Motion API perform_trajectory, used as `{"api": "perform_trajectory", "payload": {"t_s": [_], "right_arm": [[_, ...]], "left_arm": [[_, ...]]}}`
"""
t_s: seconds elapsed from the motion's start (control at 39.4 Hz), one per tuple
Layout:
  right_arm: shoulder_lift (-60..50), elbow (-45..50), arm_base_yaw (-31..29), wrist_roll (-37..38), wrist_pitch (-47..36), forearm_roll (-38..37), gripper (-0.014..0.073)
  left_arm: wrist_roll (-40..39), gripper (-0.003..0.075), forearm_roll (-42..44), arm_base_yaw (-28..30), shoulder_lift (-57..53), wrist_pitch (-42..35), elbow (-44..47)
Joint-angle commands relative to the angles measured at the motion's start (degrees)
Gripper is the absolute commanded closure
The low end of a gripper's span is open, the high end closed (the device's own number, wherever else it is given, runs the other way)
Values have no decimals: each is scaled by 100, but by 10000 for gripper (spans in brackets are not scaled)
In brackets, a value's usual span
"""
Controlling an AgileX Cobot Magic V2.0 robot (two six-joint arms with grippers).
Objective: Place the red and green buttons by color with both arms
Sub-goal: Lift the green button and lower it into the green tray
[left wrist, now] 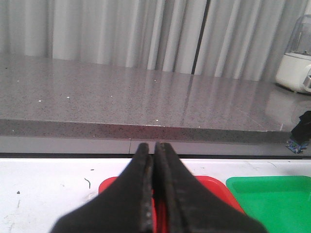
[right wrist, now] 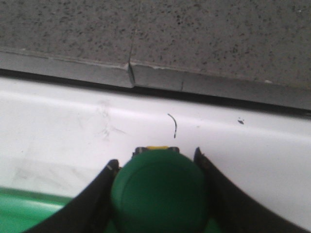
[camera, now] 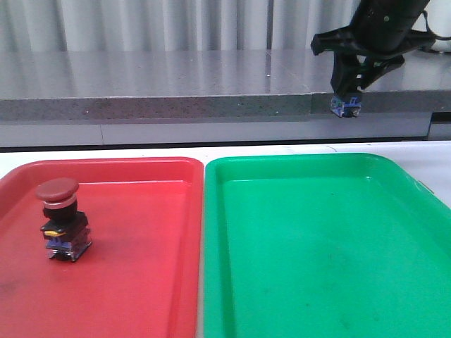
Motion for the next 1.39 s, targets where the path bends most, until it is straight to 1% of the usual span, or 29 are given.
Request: {"api": "perform_trajectory", "payload": {"t_s": [0.0,0.13,0.28,0.38,0.48,0.56,0.63,0.94,1.06,1.14,1.22,1.24,1.29,1.34,1.37], "right_arm": [[-914,441,112,1,-572,-21,414],[-1629,1560,341,1,-895,85,414],[-2329,2809,773,1,-1357,126,414],[-2587,3480,1037,1,-1685,182,414],[-2626,3969,1327,1,-1783,195,414],[-2588,4214,1556,1,-1861,195,414],[-2560,4409,1694,1,-2104,195,414],[-2227,4484,1717,1,-2398,127,412],[-2141,4484,1717,1,-2332,127,396],[-2134,4484,1717,1,-2307,127,350],[-2134,4484,1717,1,-2313,127,242],[-2134,4484,1717,1,-2313,127,221],[-2134,4484,1717,1,-2313,127,133],[-2146,4484,1717,1,-2313,127,64],[-2153,4484,1717,1,-2313,127,39]], "left_arm": [[-46,740,-47,-7,57,-479,-155],[-46,740,-47,-7,57,-479,-155],[-46,740,-47,-7,57,-479,-155],[-46,740,-47,-7,57,-479,-155],[-46,740,-47,-7,57,-479,-155],[-46,740,-47,-7,57,-479,-155],[-46,740,-47,-7,57,-479,-155],[-46,740,-47,-7,57,-479,-155],[-46,740,-47,-7,57,-479,-155],[-46,740,-47,-7,57,-479,-155],[-46,740,-47,-7,57,-479,-155],[-46,740,-47,-7,57,-479,-155],[-46,740,-47,-7,57,-479,-155],[-46,740,-47,-7,57,-479,-155],[-46,740,-47,-7,57,-479,-155]]}}
